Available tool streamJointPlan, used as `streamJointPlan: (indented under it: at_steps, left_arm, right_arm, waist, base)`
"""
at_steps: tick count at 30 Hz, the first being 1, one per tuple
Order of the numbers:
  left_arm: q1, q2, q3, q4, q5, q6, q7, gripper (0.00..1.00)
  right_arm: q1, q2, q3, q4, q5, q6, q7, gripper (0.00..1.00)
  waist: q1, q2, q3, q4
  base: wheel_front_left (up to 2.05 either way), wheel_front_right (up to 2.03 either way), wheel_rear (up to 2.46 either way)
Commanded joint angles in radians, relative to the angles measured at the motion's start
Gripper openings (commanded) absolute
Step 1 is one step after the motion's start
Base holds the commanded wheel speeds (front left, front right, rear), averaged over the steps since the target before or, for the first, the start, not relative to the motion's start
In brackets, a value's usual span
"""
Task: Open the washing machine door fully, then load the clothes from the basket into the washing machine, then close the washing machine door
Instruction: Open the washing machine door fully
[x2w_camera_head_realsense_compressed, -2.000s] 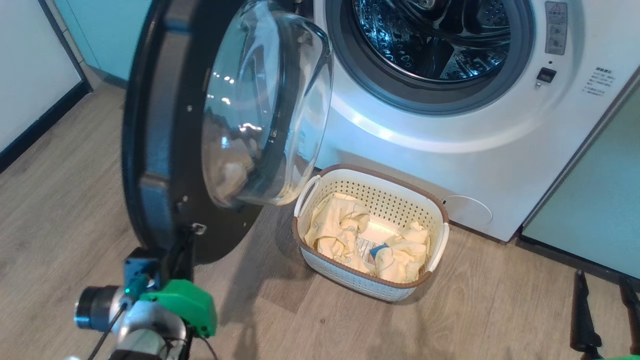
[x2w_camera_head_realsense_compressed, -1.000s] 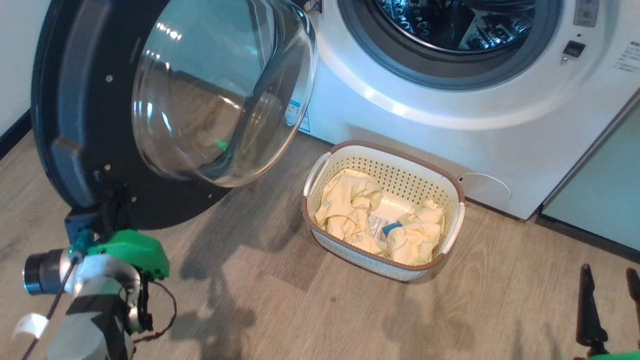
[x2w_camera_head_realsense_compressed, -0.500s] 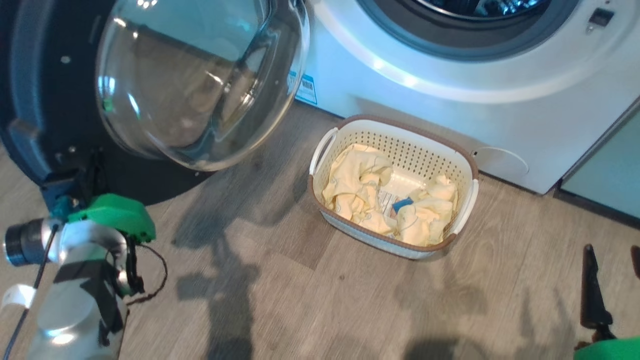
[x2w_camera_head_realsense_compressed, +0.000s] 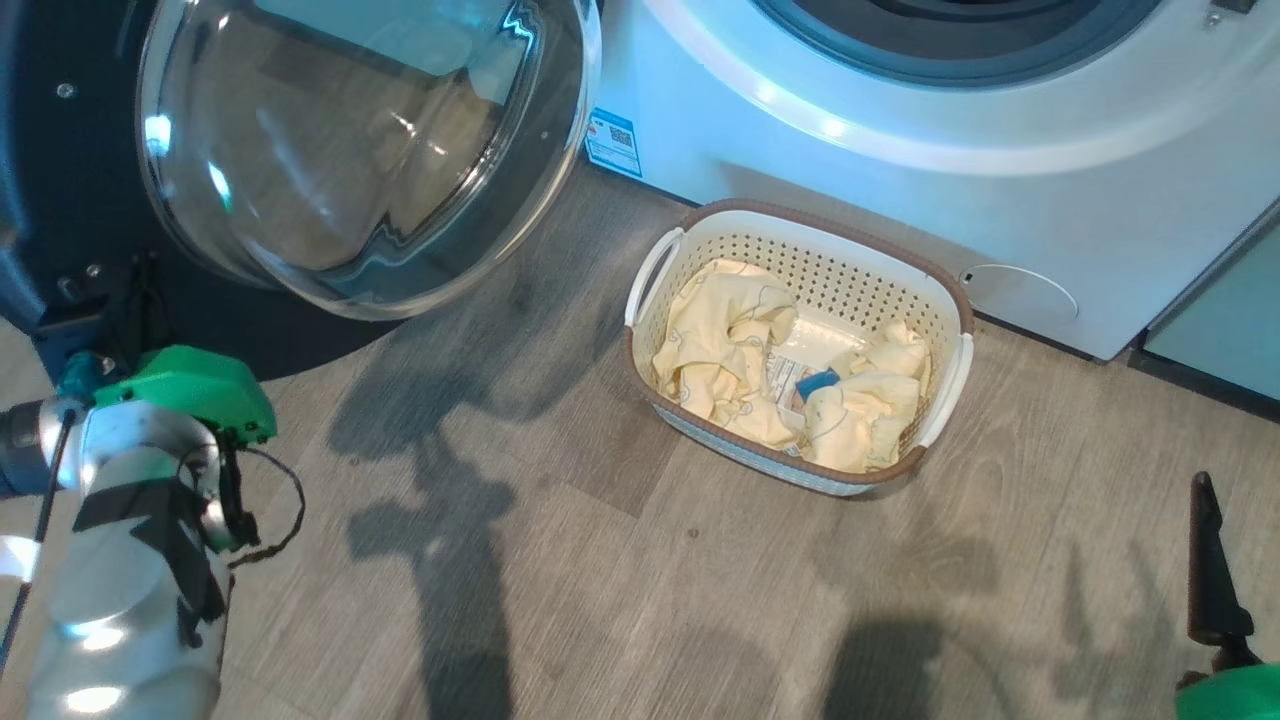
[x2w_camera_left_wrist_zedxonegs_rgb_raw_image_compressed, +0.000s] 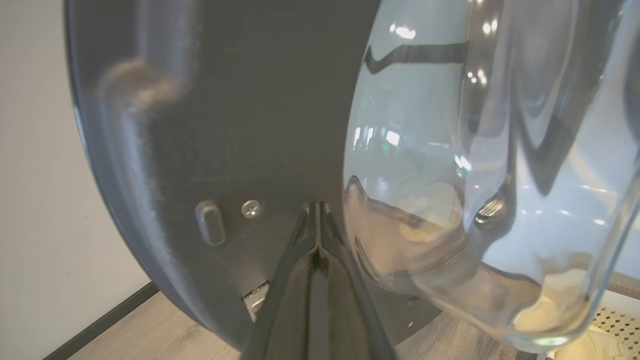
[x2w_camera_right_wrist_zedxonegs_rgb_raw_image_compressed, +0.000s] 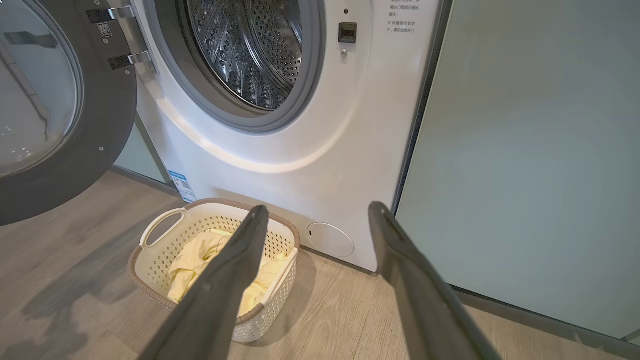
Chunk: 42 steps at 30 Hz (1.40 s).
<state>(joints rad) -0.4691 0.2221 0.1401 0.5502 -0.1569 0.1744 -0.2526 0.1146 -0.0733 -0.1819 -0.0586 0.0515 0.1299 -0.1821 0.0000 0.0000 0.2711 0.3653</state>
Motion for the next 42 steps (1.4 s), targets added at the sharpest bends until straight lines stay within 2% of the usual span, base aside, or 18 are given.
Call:
streamJointPlan:
  at_steps: [1,16,25,28,36,42]
  left_arm:
    - [-0.045,0.055,0.053,-0.021,0.015,-0.004,-0.009,0.0]
    - [0.02,0.011,0.099,-0.081,0.061,-0.043,-0.009,0.0]
    - [0.158,-0.041,0.133,-0.199,0.067,-0.062,-0.009,0.0]
    - [0.214,-0.059,0.133,-0.259,0.068,-0.081,-0.009,0.0]
    - [0.359,-0.126,0.057,-0.428,0.07,-0.15,-0.009,0.0]
    - [0.399,-0.147,-0.022,-0.501,0.067,-0.185,-0.009,0.0]
  right_arm:
    - [-0.027,-0.027,0.019,-0.038,0.002,0.001,0.001,1.0]
    - [-0.026,-0.002,0.037,0.0,0.009,0.001,-0.011,1.0]
    - [-0.022,0.016,0.039,0.05,0.02,0.001,-0.041,1.0]
    - [-0.022,0.019,0.037,0.064,0.022,0.001,-0.052,1.0]
    - [-0.027,0.023,0.042,0.083,0.029,0.001,-0.071,1.0]
    - [-0.041,0.023,0.056,0.079,0.029,0.001,-0.077,1.0]
  waist:
    - [0.0,0.0,0.0,0.001]
    - [0.0,0.0,-0.04,0.0]
    - [0.0,0.0,-0.104,-0.015]
    - [0.0,0.0,-0.125,-0.026]
    - [0.0,0.0,-0.155,-0.069]
    - [0.0,0.0,-0.157,-0.133]
  base:
    - [0.0,0.0,0.0]
    - [0.0,0.0,0.0]
    - [0.0,0.0,0.0]
    - [0.0,0.0,0.0]
    - [0.0,0.0,0.0]
    - [0.0,0.0,0.0]
